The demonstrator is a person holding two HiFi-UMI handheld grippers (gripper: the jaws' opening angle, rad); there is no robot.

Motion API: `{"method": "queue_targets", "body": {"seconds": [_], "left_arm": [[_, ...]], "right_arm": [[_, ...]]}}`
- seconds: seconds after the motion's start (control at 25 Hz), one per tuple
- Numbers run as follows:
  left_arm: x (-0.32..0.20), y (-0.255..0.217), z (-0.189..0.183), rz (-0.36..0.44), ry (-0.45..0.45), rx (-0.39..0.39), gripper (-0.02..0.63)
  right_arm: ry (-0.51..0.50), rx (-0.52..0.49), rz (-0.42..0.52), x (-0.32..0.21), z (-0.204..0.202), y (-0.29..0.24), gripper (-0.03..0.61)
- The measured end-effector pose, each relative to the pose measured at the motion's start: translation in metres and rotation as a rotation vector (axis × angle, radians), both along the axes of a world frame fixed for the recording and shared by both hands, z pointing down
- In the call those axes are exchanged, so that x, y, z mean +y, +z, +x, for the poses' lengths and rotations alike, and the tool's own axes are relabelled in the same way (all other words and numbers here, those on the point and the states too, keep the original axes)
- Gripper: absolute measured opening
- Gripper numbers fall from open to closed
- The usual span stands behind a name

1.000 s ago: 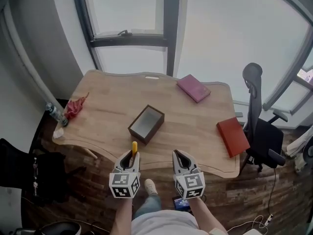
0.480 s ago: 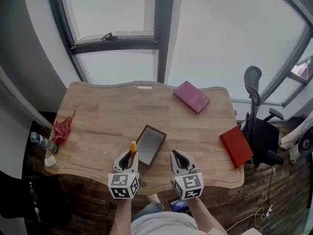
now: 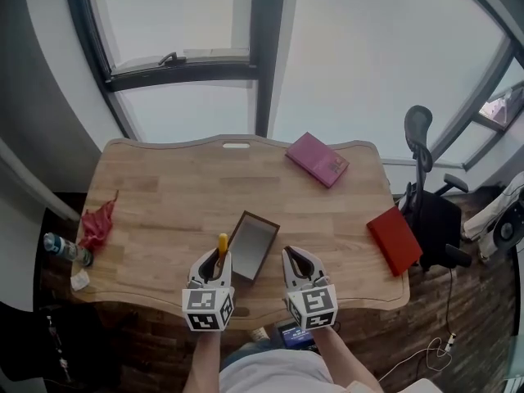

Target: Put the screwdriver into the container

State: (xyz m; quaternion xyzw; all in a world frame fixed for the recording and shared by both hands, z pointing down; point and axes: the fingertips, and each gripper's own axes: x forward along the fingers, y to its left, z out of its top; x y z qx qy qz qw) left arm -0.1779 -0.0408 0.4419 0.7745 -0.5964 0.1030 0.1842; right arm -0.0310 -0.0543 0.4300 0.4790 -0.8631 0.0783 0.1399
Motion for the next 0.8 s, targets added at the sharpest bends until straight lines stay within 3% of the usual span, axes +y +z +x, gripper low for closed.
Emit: {"method": "queue_targets", "body": {"seconds": [0.44, 0.8], "left_arm": [[0.004, -0.01, -0.003, 0.037, -0.012, 0.002, 0.08], [0.002, -0.013, -0.003, 0.031, 0.0, -0.022, 0.08]], "right_arm": [[-0.051, 0.005, 0.016, 0.011, -0.016, -0.004, 0.032], [-0.02, -0.013, 0.014, 0.002, -0.011, -0.001, 0.032]]}}
